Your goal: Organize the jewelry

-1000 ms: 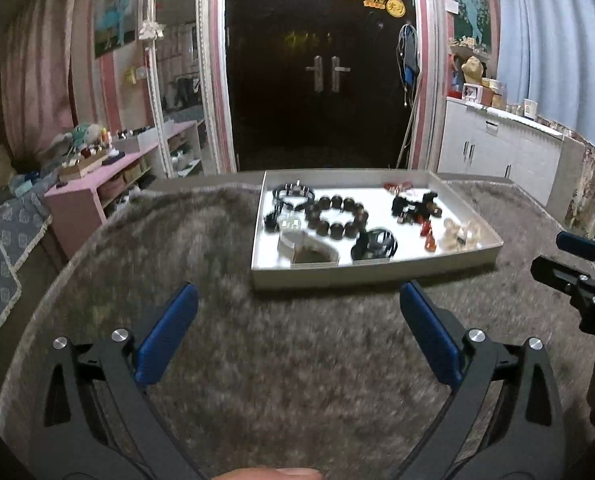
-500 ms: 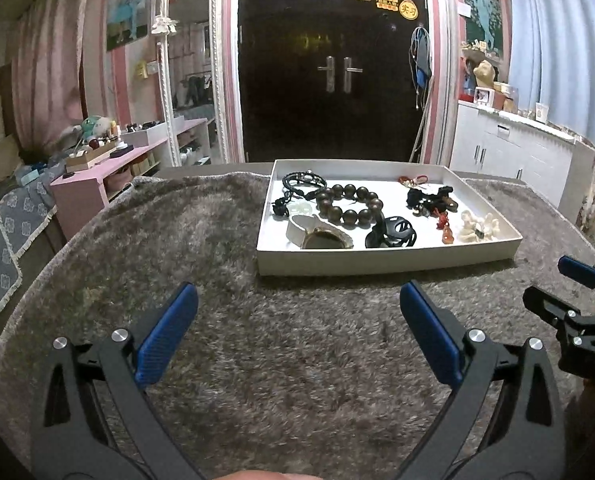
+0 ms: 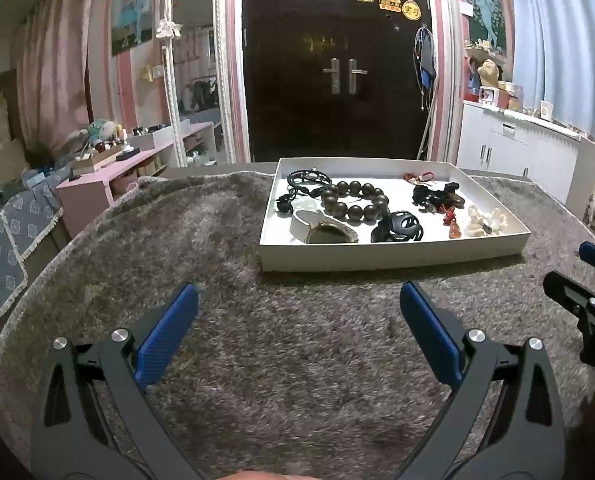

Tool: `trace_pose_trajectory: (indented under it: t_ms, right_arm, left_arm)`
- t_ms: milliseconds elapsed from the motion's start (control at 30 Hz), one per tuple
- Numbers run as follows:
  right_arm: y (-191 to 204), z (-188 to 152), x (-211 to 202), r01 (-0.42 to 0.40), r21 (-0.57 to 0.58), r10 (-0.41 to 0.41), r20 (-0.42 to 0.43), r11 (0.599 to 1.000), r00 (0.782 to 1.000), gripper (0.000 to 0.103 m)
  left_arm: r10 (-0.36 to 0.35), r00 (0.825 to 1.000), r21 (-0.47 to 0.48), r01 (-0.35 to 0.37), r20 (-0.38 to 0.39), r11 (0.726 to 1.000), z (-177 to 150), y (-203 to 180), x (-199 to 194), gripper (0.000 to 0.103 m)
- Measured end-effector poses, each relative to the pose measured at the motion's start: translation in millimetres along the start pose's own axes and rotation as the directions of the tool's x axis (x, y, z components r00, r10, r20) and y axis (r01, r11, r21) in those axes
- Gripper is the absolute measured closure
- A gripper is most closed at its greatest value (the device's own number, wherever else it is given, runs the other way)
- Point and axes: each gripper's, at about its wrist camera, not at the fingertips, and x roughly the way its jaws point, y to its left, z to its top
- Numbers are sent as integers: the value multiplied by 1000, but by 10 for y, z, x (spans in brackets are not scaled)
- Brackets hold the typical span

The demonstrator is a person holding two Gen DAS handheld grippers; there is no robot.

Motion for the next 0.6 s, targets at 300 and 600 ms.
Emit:
trace_pose_trajectory:
  t_ms: [300, 600]
  right_arm:
    - [5, 5, 64, 9, -2, -9, -38, 1000, 999, 2]
    - [-25, 2, 88, 1, 9, -1, -51, 1000, 999, 2]
  left_arm:
    - [5, 1000, 14, -6, 19, 1000, -7, -30, -28, 3]
    - [5, 1000, 17, -5, 25, 1000, -4, -27, -41, 3]
